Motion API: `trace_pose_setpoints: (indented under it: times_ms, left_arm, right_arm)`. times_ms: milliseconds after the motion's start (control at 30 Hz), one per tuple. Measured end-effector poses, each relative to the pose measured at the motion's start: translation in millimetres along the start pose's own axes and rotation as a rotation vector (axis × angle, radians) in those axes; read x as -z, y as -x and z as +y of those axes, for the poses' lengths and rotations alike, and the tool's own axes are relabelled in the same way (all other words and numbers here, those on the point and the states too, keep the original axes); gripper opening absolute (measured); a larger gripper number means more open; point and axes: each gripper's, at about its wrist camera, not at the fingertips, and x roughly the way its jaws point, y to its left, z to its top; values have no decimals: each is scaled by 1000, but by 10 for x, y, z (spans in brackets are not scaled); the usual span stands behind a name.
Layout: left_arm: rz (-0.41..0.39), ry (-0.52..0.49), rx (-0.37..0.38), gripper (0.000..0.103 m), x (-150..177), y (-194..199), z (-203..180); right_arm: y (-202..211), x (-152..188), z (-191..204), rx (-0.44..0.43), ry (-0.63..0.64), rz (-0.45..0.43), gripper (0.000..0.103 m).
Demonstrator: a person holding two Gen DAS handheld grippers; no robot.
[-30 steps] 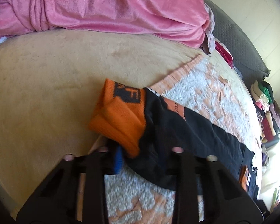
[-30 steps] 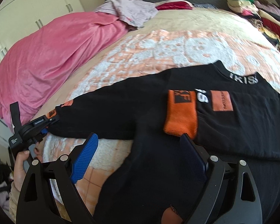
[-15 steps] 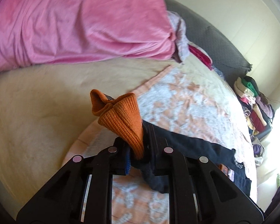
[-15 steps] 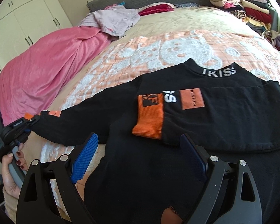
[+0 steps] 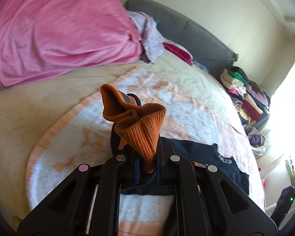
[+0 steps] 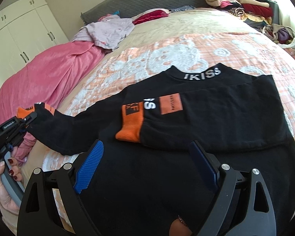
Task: Fold small clothes
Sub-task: 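Carry the sleeve across the body and lay it on the sweatshirt with the left tool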
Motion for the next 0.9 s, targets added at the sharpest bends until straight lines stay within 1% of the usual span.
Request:
trace_pose_setpoints:
  times_ms: [233, 567, 700, 900]
  left_arm:
    - [27, -72, 68, 5, 102, -72, -437]
    - [80, -146, 140, 5, 296, -214, -878]
    - [111, -189, 166, 5, 422, -296, -1073]
    - [188, -256, 195, 5, 709, -508, -1380]
  right_arm:
    - [168, 15, -227, 21, -43, -30, 88]
    - [388, 47, -595, 58, -112, -66, 88]
    - [454, 61, -757, 73, -144, -78, 88]
    - [573, 58, -987, 99, -185, -103, 88]
